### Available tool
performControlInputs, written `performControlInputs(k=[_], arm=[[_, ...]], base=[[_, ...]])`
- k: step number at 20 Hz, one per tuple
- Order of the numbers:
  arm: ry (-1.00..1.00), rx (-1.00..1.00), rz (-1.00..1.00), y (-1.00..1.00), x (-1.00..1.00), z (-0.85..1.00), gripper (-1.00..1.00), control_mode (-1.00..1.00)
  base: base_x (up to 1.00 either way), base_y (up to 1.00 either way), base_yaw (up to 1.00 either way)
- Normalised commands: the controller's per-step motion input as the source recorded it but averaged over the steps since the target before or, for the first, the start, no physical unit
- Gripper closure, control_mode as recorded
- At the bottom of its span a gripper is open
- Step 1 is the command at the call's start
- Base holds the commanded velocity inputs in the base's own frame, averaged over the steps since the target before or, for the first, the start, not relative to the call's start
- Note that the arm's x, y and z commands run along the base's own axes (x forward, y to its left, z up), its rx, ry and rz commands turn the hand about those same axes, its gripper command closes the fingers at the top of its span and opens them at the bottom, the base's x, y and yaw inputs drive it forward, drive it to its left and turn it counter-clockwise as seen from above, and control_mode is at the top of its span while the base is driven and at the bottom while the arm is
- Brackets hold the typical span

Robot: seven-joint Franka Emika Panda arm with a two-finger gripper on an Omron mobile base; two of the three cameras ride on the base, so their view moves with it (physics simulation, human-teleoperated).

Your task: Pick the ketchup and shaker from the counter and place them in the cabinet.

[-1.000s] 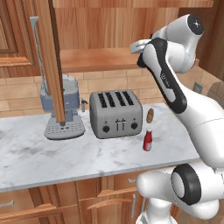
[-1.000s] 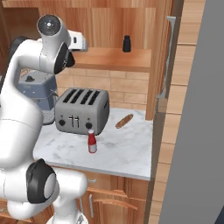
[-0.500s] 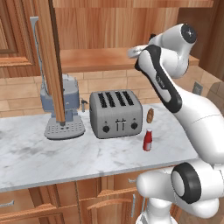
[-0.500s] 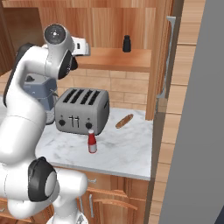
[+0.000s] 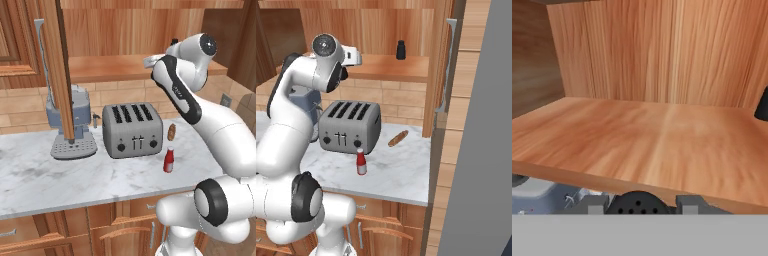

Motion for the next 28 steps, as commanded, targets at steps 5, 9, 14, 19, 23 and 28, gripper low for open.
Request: performControlInputs(k=[5,9,14,19,23,28], arm=[[-0.05,0.00,0.00,0.00,0.17,0.00,1.00,-1.00],[-0.01,0.00,0.00,0.00,0.18,0.00,1.00,-1.00],[0.00,0.00,0.00,0.00,0.15,0.00,1.00,-1.00],[0.00,0.00,0.00,0.00,0.16,0.00,1.00,-1.00],[0.01,0.00,0.00,0.01,0.08,0.00,1.00,-1.00],[0.04,0.00,0.00,0.05,0.01,0.00,1.00,-1.00]], base=[[0.00,0.00,0.00],[0.00,0.00,0.00],[0.00,0.00,0.00],[0.00,0.00,0.00],[0.00,0.00,0.00],[0.00,0.00,0.00]])
